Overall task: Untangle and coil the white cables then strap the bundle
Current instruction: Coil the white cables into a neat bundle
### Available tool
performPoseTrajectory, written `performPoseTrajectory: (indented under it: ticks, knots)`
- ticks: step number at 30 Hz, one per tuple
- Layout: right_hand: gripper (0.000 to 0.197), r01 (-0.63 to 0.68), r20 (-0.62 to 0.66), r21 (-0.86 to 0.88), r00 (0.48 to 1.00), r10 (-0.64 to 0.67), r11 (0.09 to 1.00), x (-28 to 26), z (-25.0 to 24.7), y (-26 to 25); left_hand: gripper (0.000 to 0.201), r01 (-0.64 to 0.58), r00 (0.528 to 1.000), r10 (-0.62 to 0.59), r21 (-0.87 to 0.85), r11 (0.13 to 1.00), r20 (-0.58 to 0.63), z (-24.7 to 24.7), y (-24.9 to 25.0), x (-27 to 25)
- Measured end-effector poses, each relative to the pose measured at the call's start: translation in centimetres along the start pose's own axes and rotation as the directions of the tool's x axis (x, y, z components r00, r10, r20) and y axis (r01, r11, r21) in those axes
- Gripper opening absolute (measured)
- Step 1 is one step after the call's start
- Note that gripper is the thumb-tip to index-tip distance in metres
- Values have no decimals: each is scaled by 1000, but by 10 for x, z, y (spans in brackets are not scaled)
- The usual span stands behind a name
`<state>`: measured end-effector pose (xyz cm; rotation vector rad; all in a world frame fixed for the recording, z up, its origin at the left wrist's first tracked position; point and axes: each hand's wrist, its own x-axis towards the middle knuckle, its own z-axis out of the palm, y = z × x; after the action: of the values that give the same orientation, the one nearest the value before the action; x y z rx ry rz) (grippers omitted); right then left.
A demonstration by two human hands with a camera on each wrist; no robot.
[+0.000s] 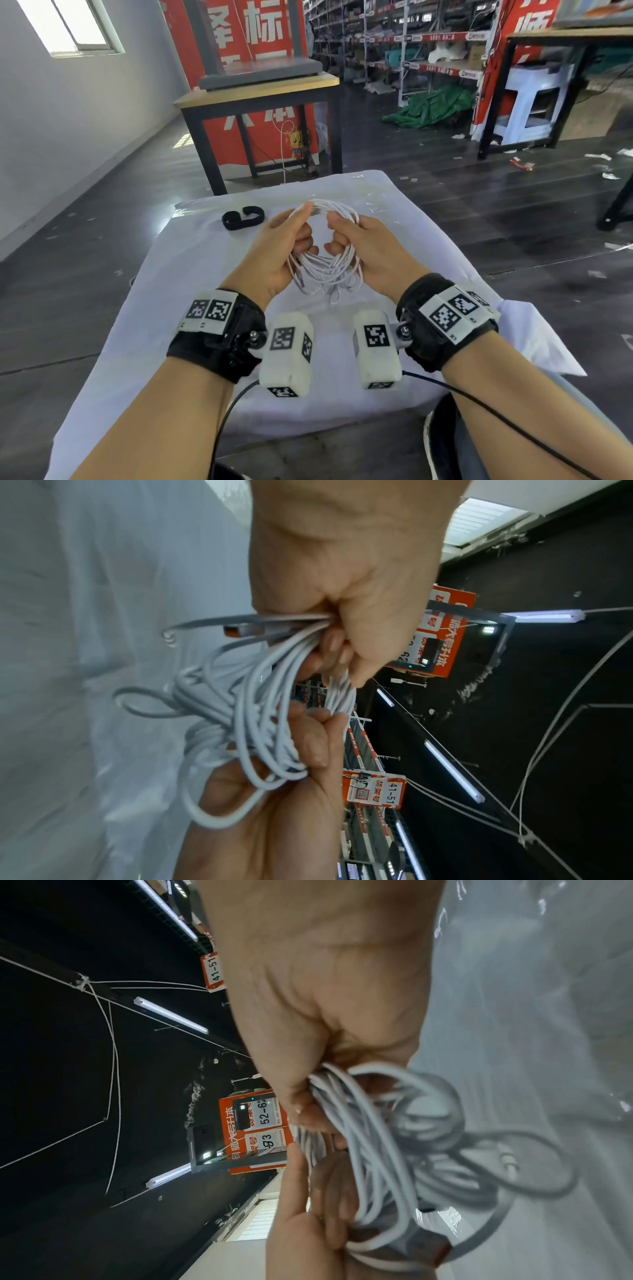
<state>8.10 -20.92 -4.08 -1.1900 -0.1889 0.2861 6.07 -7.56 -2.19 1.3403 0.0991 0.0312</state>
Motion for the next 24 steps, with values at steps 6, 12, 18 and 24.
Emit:
performPoseTrajectory:
  ticks: [6,12,18,24]
  knots:
    - [27,-70,90,38,994,67,997,-3,8,-4,28,-121,991,131,244,962,-22,-6,7,-1]
    - [26,-205,265,-132,936,234,970,-6,7,-6,54,17,999,-6,291,957,-39,-14,4,1]
    - [19,-183,304,-182,924,232,966,-5,-3,-4,59,-17,998,40,395,919,-49,-11,3,1]
    - [41,-235,315,-82,916,249,969,-5,-7,-6,59,-117,990,137,608,785,14,-6,7,2]
